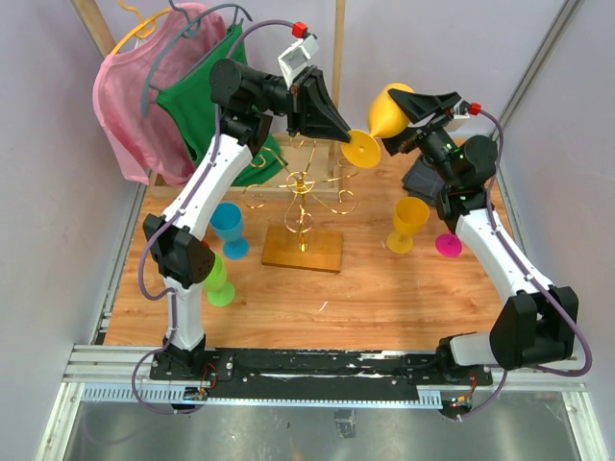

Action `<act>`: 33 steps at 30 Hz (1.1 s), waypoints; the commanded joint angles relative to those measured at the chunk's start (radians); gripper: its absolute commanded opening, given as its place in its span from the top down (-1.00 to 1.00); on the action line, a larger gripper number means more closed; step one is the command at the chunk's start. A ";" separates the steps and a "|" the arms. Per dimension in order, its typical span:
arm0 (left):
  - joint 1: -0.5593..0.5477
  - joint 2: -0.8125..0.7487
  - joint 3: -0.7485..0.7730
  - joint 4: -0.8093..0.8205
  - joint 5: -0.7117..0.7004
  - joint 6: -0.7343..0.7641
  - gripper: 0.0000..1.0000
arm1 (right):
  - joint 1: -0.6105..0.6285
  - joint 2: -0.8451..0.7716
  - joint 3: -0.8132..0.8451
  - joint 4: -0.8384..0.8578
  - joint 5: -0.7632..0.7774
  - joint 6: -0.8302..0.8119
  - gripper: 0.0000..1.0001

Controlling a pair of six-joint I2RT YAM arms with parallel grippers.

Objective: Take the wine glass off the wine glass rack
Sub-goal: Place the wine glass at the center of the board.

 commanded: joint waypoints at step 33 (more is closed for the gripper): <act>0.159 0.139 0.257 0.023 -0.044 -0.166 -0.99 | -0.074 -0.046 0.023 0.087 -0.016 -0.039 -0.34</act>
